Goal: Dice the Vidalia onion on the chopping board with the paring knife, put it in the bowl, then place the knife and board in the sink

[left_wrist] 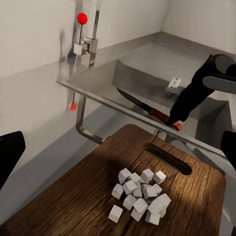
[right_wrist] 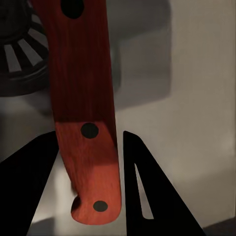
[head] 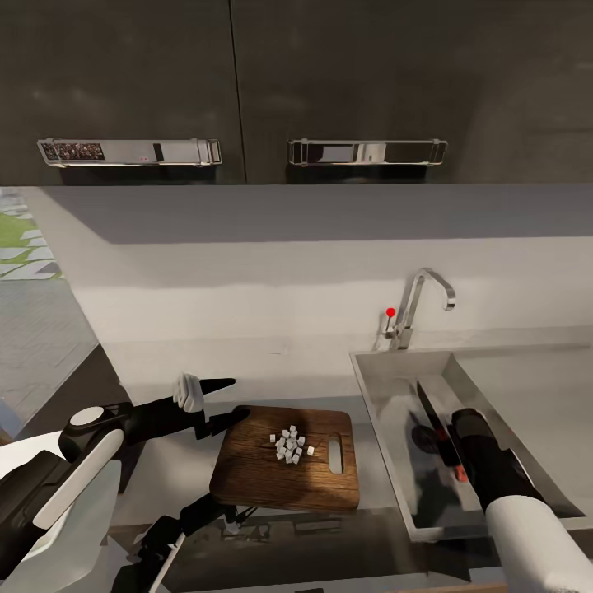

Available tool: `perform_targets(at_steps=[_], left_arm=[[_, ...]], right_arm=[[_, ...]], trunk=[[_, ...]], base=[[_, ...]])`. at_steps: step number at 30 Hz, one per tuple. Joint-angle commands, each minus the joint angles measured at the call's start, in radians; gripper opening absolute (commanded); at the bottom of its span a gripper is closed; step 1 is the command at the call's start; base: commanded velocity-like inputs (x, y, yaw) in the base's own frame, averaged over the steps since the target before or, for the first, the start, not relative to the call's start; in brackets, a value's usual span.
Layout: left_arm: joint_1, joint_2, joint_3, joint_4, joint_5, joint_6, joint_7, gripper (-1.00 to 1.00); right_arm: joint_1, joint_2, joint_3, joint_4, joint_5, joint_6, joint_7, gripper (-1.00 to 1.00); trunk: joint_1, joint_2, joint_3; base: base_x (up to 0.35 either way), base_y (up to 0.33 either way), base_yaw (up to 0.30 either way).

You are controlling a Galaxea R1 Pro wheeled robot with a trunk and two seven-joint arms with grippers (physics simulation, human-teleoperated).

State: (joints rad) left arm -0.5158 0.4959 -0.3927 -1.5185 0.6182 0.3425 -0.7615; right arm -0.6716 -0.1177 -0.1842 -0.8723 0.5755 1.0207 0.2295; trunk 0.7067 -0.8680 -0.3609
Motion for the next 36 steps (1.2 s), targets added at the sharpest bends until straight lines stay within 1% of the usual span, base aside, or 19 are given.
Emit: perform_targets(at_steps=[1, 7, 25, 27, 28, 31, 32, 36], left_arm=[[-0.001, 0.001, -0.002, 0.0, 0.011, 0.009, 0.001, 1.0], [-0.001, 0.0, -0.002, 0.0, 0.011, 0.009, 0.001, 1.0], [-0.001, 0.0, -0.003, 0.0, 0.01, 0.009, 0.001, 1.0], [-0.001, 0.0, -0.003, 0.0, 0.011, 0.009, 0.001, 1.0], [-0.001, 0.0, -0.003, 0.0, 0.011, 0.009, 0.001, 1.0], [-0.001, 0.0, -0.003, 0.0, 0.011, 0.009, 0.001, 1.0], [-0.001, 0.0, -0.003, 0.0, 0.011, 0.009, 0.001, 1.0], [-0.001, 0.0, -0.003, 0.0, 0.011, 0.009, 0.001, 1.0]], right_arm=[[-0.001, 0.0, -0.001, 0.003, 0.011, 0.003, 0.01, -1.0], [-0.003, 0.0, -0.003, 0.018, 0.01, 0.002, 0.01, -1.0], [-0.003, 0.0, -0.004, 0.023, 0.007, 0.002, 0.011, -1.0], [-0.003, 0.0, -0.004, 0.023, -0.004, 0.002, 0.011, -1.0], [-0.003, 0.0, -0.004, 0.022, -0.029, 0.003, 0.011, -1.0], [-0.003, 0.0, -0.003, 0.018, -0.045, 0.003, 0.011, -1.0], [-0.003, 0.0, -0.003, 0.015, -0.049, 0.004, 0.01, 1.0], [-0.003, 0.0, -0.003, 0.01, -0.052, 0.003, 0.01, 1.0]], trunk=[[0.0, -0.001, -0.001], [0.0, -0.001, -0.001], [0.0, -0.001, -0.001], [0.0, -0.001, -0.001], [0.0, -0.001, -0.001], [0.0, -0.001, -0.001], [0.0, -0.001, -0.001], [0.0, -0.001, -0.001]], base=[[0.0, 0.0, 0.0], [0.0, 0.0, 0.0], [0.0, 0.0, 0.0], [0.0, 0.0, 0.0], [0.0, 0.0, 0.0], [0.0, 0.0, 0.0], [0.0, 0.0, 0.0], [0.0, 0.0, 0.0]])
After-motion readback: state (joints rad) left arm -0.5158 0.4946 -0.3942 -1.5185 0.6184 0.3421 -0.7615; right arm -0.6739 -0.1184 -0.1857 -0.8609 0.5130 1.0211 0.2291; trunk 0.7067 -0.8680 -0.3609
